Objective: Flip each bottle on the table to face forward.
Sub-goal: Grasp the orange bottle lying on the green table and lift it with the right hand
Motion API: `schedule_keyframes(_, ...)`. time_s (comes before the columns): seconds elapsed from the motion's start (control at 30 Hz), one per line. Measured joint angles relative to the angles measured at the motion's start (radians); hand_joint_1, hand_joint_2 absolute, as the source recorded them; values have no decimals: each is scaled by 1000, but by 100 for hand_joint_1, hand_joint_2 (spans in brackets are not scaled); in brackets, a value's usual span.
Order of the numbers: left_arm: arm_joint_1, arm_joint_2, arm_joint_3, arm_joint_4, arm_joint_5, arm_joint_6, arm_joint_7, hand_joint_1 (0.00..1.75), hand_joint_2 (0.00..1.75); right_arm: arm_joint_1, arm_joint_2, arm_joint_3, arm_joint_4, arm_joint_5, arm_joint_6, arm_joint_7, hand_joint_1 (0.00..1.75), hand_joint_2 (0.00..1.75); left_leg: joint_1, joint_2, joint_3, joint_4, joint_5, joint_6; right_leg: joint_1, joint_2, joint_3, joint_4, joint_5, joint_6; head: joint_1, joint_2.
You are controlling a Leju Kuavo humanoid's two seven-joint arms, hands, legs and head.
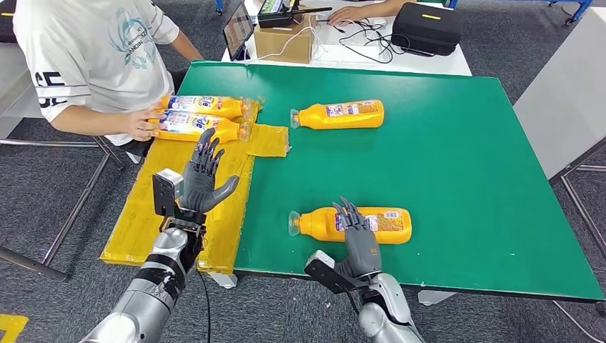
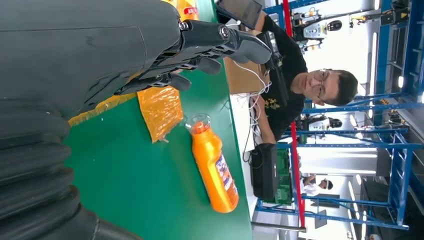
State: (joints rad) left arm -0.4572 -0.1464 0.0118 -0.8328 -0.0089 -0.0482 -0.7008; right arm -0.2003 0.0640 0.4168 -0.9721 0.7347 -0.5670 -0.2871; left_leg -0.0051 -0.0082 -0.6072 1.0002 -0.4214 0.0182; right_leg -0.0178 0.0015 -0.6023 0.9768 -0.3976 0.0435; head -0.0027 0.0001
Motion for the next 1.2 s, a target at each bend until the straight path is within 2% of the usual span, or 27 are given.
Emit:
schedule_keyframes(0.13, 1, -11, 1, 0, 0, -3, 0, 0, 175, 26, -17, 0, -32, 72, -4, 50, 0, 175, 0, 0, 0, 0, 0, 0, 0, 0, 0, 0, 0, 0, 0, 0)
schedule_keyframes(0.33, 2, -27, 2, 2, 0, -4, 0, 0, 175, 68, -66, -9, -91, 298, -13, 171, 0, 175, 0, 0, -1, 0, 0, 0, 0, 0, -1, 0, 0, 0, 0, 0)
schedule_keyframes(0.43, 2, -32, 2, 5, 0, -11, 0, 0, 175, 57, -93, -21, -97, 357, 6, 205, 0, 175, 0, 0, -1, 0, 0, 0, 0, 0, 0, 0, 0, 0, 0, 0)
schedule_keyframes(0.53, 2, -38, 2, 9, 0, -25, 0, 0, 175, -4, -116, -29, -56, 364, 44, 211, 0, 175, 0, 1, -1, 0, 0, 0, 0, 0, -1, 0, 1, 1, 0, 0)
schedule_keyframes(0.77, 2, -48, 1, 11, 0, -39, 0, 0, 175, -190, -132, -40, 174, 353, 66, 200, 0, 175, 0, 1, 0, 1, 1, 1, 0, 0, 0, 0, 2, 2, 0, 0)
schedule_keyframes(1.03, 2, -48, 1, 11, 0, -56, 0, 0, 175, -310, -130, -51, 347, 341, 79, 201, 2, 175, 0, 1, -1, 0, 1, 1, 0, 0, 0, 0, 2, 2, 0, 0)
schedule_keyframes(1.17, 2, -50, 0, 15, 0, -70, 0, 0, 175, -361, -124, -53, 419, 323, 150, 197, 175, 175, 0, 1, 0, 0, 1, 1, 0, 0, 0, 0, 2, 2, 0, 0)
schedule_keyframes(1.2, 2, -50, 0, 17, 0, -78, 0, 0, 175, -378, -121, -53, 439, 312, 196, 190, 175, 175, 0, 1, 1, 1, 1, 1, 0, 0, 0, 0, 2, 2, 0, 0)
